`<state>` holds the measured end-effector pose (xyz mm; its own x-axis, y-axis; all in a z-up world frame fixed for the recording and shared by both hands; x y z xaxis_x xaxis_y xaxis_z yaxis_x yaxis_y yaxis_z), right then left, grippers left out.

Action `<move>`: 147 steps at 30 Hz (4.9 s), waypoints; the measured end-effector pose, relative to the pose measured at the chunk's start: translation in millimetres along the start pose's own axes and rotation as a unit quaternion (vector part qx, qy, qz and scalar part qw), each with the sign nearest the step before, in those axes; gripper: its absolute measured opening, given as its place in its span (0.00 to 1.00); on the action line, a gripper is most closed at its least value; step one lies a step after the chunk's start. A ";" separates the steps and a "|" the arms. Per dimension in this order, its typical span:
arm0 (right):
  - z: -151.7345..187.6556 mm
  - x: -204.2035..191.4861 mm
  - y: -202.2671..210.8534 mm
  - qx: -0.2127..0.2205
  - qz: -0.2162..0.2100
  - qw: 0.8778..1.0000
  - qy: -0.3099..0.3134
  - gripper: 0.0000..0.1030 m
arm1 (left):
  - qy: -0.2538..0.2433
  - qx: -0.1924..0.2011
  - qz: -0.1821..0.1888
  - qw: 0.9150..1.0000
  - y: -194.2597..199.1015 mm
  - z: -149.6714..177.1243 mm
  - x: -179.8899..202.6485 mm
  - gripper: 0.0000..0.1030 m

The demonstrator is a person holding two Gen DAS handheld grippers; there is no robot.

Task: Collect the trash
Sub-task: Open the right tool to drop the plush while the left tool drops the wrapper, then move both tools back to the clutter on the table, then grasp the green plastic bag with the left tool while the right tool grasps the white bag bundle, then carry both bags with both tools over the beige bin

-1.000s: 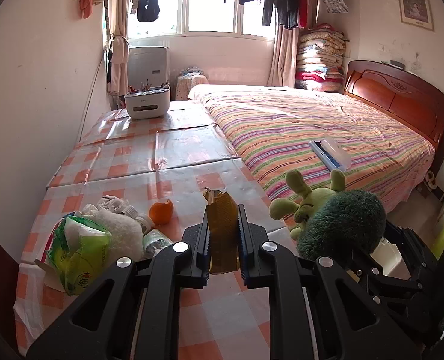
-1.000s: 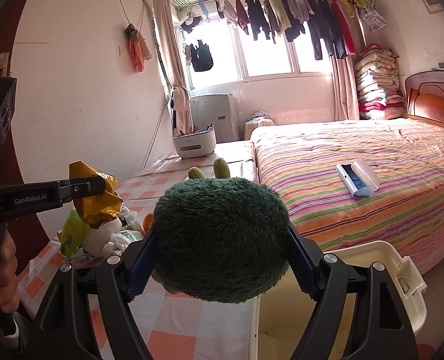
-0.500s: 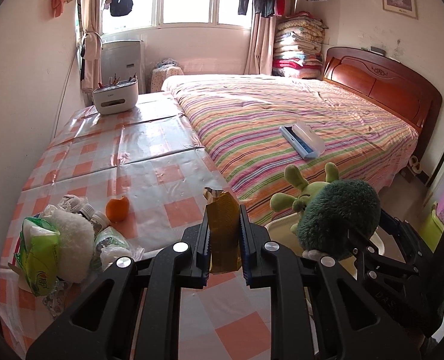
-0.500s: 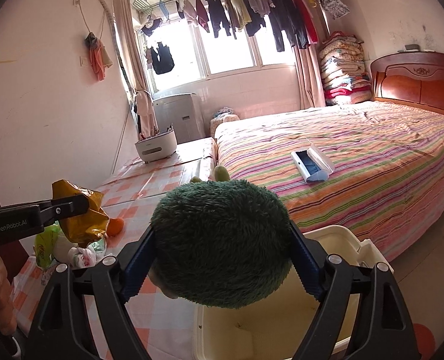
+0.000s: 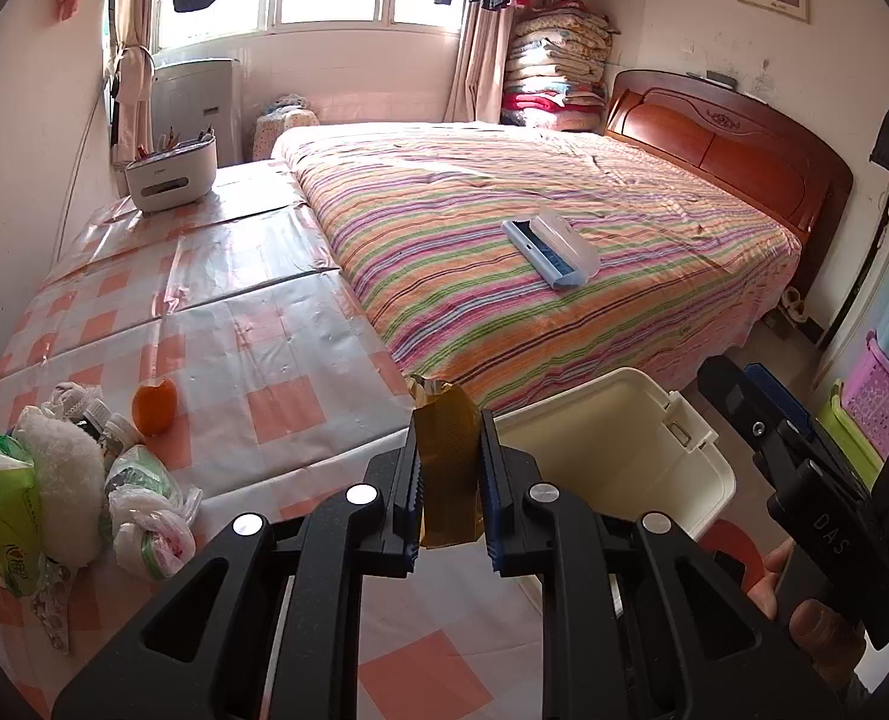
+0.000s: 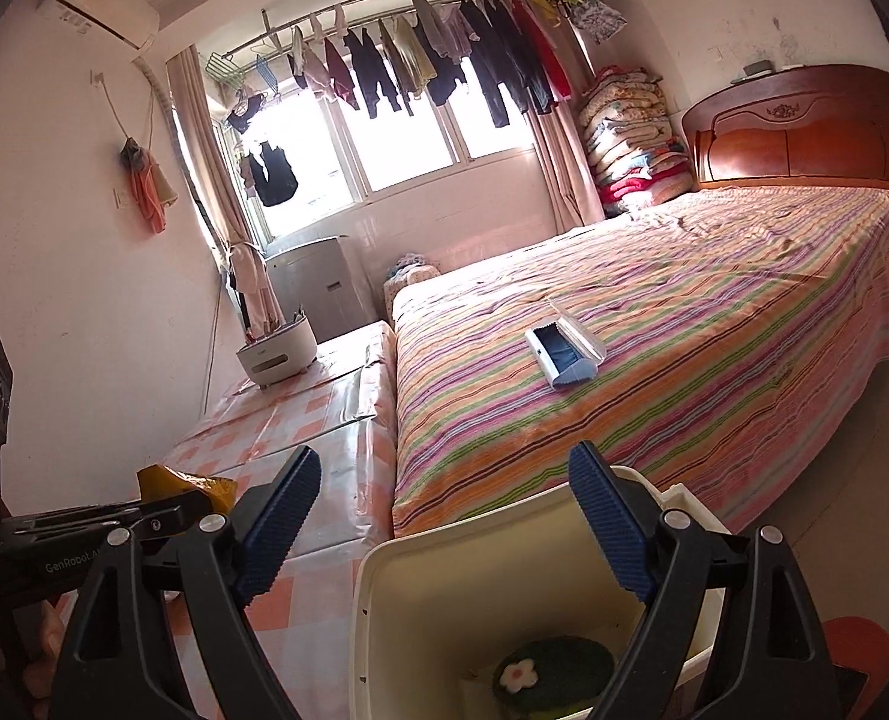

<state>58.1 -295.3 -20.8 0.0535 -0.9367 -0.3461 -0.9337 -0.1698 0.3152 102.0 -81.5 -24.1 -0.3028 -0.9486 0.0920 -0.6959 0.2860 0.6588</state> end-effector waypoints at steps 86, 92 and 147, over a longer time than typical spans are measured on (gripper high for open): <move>91.2 -233.8 -76.3 -0.152 -0.223 0.951 0.152 0.80 | 0.189 -0.027 -0.201 0.961 55.1 67.0 -256.0 0.33; 116.6 -255.8 -98.5 -0.199 -0.228 0.933 0.196 0.80 | 0.199 -0.022 -0.191 0.961 59.6 66.3 -258.2 0.21; 80.7 -192.7 -79.9 -0.163 -0.176 0.960 0.145 0.34 | 0.147 0.052 -0.143 0.977 90.1 24.1 -187.1 0.02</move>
<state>93.9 -76.5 -50.6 0.4859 -0.8412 -0.2370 -0.6816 -0.5345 0.4997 80.3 125.0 0.0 0.1028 -0.9854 0.1358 -0.7918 0.0016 0.6108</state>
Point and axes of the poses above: each gripper's, at about its wrist camera, not at the fingertips, and y roughly against the way its jaws point, x to its right, z to its underside, the point moved 6 cm from there along -y, roughly the way its jaws point, and after that the axes turned 1 degree about -x, right-handed, at the moved point
